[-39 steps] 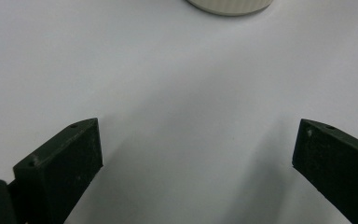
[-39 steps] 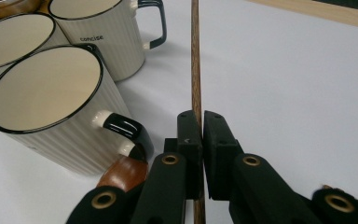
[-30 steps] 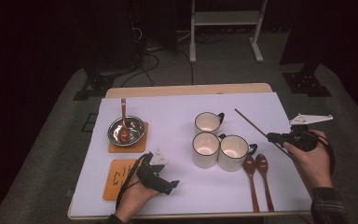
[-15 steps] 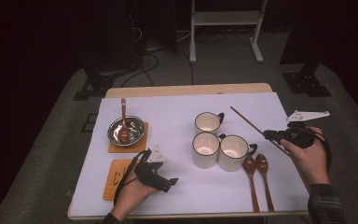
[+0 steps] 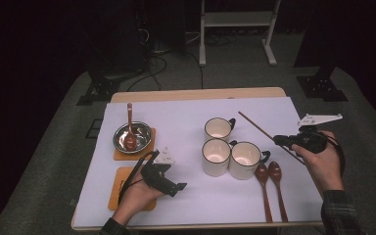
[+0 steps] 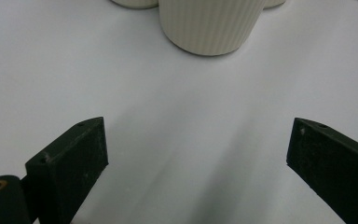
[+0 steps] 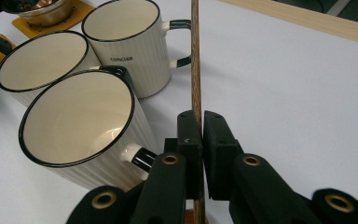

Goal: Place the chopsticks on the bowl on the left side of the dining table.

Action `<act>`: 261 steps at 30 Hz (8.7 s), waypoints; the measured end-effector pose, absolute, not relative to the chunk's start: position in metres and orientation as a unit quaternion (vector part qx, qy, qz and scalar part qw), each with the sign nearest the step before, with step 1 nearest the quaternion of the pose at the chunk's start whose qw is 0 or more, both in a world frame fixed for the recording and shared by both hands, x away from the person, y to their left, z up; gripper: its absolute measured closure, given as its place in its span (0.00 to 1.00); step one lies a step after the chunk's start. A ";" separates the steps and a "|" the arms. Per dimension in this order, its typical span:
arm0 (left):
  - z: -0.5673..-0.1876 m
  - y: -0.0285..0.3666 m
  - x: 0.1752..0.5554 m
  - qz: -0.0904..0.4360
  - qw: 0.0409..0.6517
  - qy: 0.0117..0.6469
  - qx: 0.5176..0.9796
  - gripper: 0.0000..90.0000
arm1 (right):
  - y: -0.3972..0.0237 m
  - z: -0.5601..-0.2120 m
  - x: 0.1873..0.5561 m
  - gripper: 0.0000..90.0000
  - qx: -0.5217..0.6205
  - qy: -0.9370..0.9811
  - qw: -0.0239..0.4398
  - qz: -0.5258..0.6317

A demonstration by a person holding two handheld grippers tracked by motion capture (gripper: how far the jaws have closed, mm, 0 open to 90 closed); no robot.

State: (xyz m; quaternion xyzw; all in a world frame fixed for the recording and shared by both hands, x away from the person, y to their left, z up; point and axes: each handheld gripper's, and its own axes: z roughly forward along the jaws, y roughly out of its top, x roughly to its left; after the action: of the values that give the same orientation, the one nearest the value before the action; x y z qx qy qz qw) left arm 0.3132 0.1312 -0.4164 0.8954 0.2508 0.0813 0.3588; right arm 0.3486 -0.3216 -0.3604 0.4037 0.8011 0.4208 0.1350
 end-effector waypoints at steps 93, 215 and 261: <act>-0.372 0.145 0.363 0.042 0.376 0.156 0.912 0.06 | -0.261 -0.349 0.373 0.95 0.308 0.842 0.085 0.435; -0.346 0.114 0.373 0.031 0.394 0.089 0.914 0.06 | -0.165 -0.346 0.374 0.95 0.137 0.906 -0.005 0.400; -0.350 0.097 0.370 0.014 0.391 0.076 0.917 0.39 | -0.133 -0.332 0.374 0.95 0.097 0.918 -0.022 0.384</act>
State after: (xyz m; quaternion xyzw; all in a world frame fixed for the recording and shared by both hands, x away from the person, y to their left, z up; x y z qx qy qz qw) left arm 0.3703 0.0968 -0.3498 0.9171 0.0759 0.0140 0.3912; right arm 0.3736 -0.1329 -0.3325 0.0974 0.9179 0.3841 -0.0220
